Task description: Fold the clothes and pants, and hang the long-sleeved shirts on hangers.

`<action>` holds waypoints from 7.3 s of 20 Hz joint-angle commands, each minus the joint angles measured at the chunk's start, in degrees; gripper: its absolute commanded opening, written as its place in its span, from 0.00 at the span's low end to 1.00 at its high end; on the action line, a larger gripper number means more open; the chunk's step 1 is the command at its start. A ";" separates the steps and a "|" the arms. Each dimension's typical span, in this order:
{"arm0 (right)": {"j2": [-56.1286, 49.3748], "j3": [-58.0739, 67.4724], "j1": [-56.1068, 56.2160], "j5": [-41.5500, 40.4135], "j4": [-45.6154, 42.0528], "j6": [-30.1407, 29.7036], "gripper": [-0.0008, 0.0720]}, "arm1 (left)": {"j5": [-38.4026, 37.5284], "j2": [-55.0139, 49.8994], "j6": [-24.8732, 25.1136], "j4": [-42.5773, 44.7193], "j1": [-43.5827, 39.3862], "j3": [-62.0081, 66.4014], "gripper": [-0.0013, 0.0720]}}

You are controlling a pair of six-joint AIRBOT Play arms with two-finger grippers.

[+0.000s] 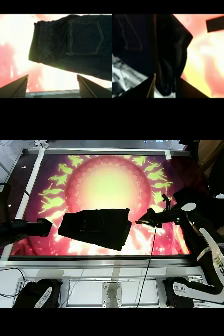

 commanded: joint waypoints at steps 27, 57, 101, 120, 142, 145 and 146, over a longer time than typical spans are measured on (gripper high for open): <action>-10.80 6.27 8.50 2.05 -2.27 -11.21 0.90 | -1.79 0.31 -6.56 0.07 -0.02 0.02 0.96; -19.06 8.79 10.03 1.95 -3.56 -7.41 0.93 | -1.79 0.31 -6.56 0.04 -0.02 0.02 0.96; -13.09 15.19 17.92 1.97 -17.97 -0.96 0.92 | -1.79 0.28 -6.54 0.09 -0.02 -0.02 0.96; -20.13 15.19 18.73 -1.14 -11.72 4.42 0.90 | -1.77 0.28 -6.51 0.92 -0.02 -0.02 0.96; -20.06 25.62 18.12 0.50 -0.20 -4.37 0.03 | -1.77 0.31 -6.51 0.92 -0.02 -0.02 0.96; -15.63 34.91 10.64 3.52 -2.19 -3.80 0.03 | -1.77 0.28 -6.51 0.92 -0.02 -0.02 0.96; -14.21 37.70 7.41 4.26 -3.85 -2.23 0.03 | -1.77 0.28 -6.51 0.92 -0.02 -0.02 0.96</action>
